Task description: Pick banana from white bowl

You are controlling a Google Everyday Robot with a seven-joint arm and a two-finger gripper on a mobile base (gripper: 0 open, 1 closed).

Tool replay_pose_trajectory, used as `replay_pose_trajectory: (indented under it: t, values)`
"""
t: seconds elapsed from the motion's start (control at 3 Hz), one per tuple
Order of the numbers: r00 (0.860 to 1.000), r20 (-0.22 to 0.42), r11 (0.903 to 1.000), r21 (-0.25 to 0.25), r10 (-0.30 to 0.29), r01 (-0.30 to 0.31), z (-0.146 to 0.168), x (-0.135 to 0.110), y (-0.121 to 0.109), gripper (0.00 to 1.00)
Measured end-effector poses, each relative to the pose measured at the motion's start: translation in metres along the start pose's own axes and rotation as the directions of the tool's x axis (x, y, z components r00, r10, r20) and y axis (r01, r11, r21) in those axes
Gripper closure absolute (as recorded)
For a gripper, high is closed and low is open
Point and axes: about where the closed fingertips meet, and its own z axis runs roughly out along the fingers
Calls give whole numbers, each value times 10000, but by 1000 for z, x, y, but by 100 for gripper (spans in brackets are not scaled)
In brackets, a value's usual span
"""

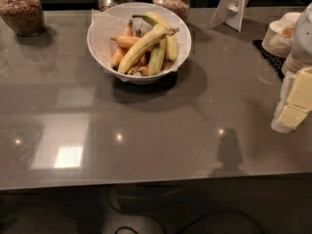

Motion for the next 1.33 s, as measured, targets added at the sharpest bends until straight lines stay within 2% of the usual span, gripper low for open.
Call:
replay_pose_trajectory:
  t: [0.33,0.67,1.0,1.33]
  values:
    - [10000,0,10000,0,0,0,0,0,0,0]
    - [9992,388,9998,209,-26,18,1,-11,-7,0]
    - [9865,1600,9972,703,-352,242,2,-56,-30,0]
    - [9595,2636,9895,1279,-998,678,1,-116,-57,0]
